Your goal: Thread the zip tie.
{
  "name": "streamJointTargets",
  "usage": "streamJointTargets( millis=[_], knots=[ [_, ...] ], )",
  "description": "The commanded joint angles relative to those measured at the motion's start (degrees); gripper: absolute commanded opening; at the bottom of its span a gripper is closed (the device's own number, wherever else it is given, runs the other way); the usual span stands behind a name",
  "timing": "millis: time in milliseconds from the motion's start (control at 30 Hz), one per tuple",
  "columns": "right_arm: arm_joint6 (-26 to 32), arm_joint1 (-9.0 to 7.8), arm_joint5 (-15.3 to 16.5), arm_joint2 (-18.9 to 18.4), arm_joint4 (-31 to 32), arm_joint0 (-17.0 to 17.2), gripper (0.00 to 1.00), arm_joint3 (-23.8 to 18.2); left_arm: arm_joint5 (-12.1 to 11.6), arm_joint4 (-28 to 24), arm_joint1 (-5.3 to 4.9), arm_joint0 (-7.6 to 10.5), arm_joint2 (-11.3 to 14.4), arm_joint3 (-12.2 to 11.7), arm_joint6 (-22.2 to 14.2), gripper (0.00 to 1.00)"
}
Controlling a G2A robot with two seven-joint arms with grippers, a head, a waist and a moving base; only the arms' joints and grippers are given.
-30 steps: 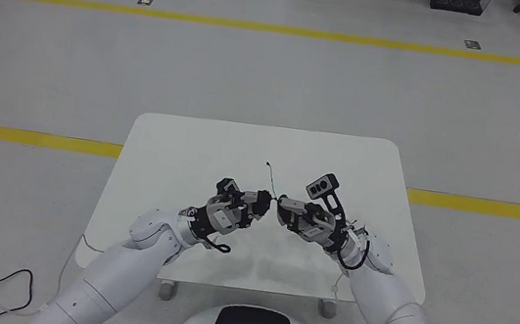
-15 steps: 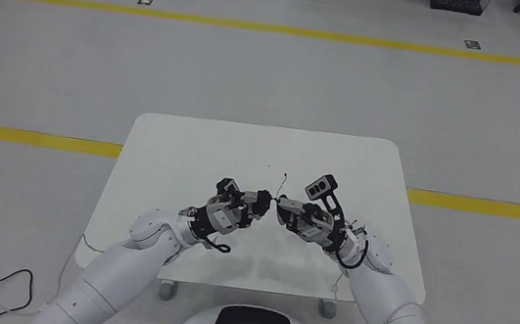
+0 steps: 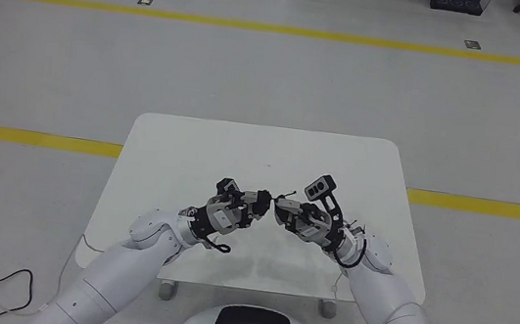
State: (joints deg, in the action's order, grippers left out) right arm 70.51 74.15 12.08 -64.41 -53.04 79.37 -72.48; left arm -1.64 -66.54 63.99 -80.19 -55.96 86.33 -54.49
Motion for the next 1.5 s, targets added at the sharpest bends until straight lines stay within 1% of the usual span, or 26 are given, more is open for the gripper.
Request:
streamJointTargets(
  millis=[0, 167, 700, 1467],
  knots=[
    [-0.05, 0.0, 0.0, 0.05, 0.03, -0.03, 0.0, 0.07, 0.0, 0.0, 0.0, 0.0, 0.0, 0.0, 0.0, 0.0],
    [-0.21, 0.0, 0.0, 0.21, 0.14, -0.01, 0.0, 0.24, 0.0, 0.0, 0.0, 0.0, 0.0, 0.0, 0.0, 0.0],
    [-0.01, 0.18, 0.08, 1.15, 0.12, -0.76, 0.0, 2.56, 0.0, 0.0, 0.0, 0.0, 0.0, 0.0, 0.0, 0.0],
    [-0.06, 0.27, -0.67, 1.93, 0.55, -1.64, 0.0, 4.32, 0.0, 0.0, 0.0, 0.0, 0.0, 0.0, 0.0, 0.0]
  ],
)
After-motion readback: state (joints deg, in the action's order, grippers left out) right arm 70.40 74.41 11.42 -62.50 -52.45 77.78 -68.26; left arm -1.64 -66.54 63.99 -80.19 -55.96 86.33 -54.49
